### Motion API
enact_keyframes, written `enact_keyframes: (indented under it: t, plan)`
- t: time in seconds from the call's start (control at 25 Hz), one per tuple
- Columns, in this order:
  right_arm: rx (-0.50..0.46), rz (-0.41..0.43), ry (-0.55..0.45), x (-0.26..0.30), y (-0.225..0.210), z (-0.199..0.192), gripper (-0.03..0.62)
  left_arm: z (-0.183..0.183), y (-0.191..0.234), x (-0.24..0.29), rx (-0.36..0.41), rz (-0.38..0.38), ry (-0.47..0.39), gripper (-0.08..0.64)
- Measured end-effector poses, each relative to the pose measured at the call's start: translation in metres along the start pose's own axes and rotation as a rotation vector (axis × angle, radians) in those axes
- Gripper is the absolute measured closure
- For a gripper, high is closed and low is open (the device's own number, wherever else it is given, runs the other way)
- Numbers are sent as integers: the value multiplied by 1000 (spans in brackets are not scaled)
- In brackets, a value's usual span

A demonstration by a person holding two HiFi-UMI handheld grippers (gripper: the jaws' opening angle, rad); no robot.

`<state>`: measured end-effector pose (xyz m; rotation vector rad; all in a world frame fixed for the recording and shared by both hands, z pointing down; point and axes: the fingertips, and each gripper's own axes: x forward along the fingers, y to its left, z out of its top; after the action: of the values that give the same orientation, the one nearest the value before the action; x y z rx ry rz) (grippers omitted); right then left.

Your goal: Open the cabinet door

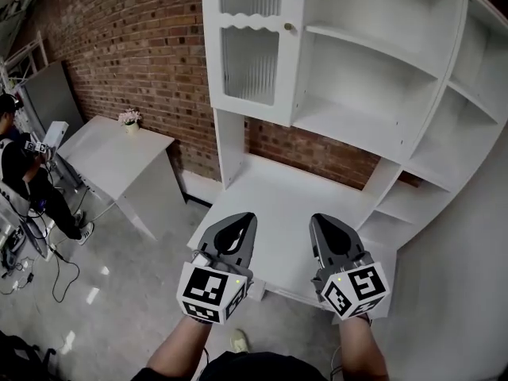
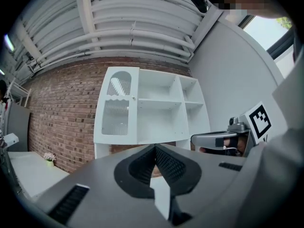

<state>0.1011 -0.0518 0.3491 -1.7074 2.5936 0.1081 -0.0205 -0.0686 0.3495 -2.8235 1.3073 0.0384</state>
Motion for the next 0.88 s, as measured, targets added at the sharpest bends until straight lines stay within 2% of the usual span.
enact_keyframes:
  t: [0.2,0.44,0.64,0.88]
  plan:
    - [-14,-48,21,39,2,-4,588,4,35,27,55,-63,1,554]
    - [-35,-79,40,74,-8,-8,588,5,63,58,46,-93,-8,554]
    - [-40,-63,30,112,-37,-9,588,9,78,100,54,-88,-15,554]
    - [-27,-14,-35,161,-72,2,588,32,95,154,150,-59,-20,554]
